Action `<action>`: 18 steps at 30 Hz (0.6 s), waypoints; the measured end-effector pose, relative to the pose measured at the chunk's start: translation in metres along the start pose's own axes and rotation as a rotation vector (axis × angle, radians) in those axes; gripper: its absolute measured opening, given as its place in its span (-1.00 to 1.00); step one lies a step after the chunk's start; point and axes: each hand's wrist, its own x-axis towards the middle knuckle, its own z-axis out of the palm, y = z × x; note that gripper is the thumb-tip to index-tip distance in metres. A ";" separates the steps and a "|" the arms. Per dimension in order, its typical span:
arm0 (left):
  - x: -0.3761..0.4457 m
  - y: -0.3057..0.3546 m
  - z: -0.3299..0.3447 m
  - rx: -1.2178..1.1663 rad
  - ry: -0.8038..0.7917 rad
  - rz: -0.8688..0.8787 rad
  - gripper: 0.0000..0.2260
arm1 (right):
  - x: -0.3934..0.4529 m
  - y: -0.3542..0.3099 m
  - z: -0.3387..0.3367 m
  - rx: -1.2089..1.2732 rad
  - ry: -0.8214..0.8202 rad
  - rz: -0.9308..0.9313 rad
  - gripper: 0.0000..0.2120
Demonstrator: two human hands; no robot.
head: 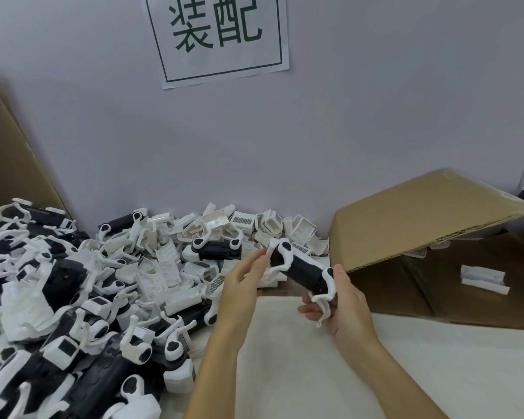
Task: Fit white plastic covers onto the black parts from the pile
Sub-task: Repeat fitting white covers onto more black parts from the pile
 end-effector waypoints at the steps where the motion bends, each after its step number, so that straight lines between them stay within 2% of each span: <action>1: 0.000 -0.001 0.001 -0.058 -0.017 -0.012 -0.79 | -0.001 0.000 0.001 0.046 -0.035 0.052 -0.67; 5: -0.001 0.002 0.005 -0.405 0.001 -0.024 -0.61 | -0.005 0.003 0.004 0.128 -0.205 0.092 -0.59; 6: 0.000 0.002 0.005 -0.488 0.047 -0.034 -0.64 | -0.007 0.003 0.004 0.110 -0.240 0.095 -0.56; 8: 0.003 0.004 0.001 -0.552 0.162 -0.084 -0.84 | -0.009 0.005 0.004 0.039 -0.304 0.113 -0.66; 9: 0.004 0.003 -0.002 -0.540 0.203 -0.110 -0.90 | -0.010 0.005 0.004 -0.015 -0.340 0.121 -0.71; 13: 0.005 -0.001 -0.012 -0.438 0.349 -0.165 -0.79 | -0.014 0.007 0.009 -0.161 -0.399 0.091 -0.78; 18: 0.005 -0.009 -0.006 -0.164 0.372 -0.182 -0.74 | -0.017 0.009 0.012 -0.629 -0.381 -0.156 -0.86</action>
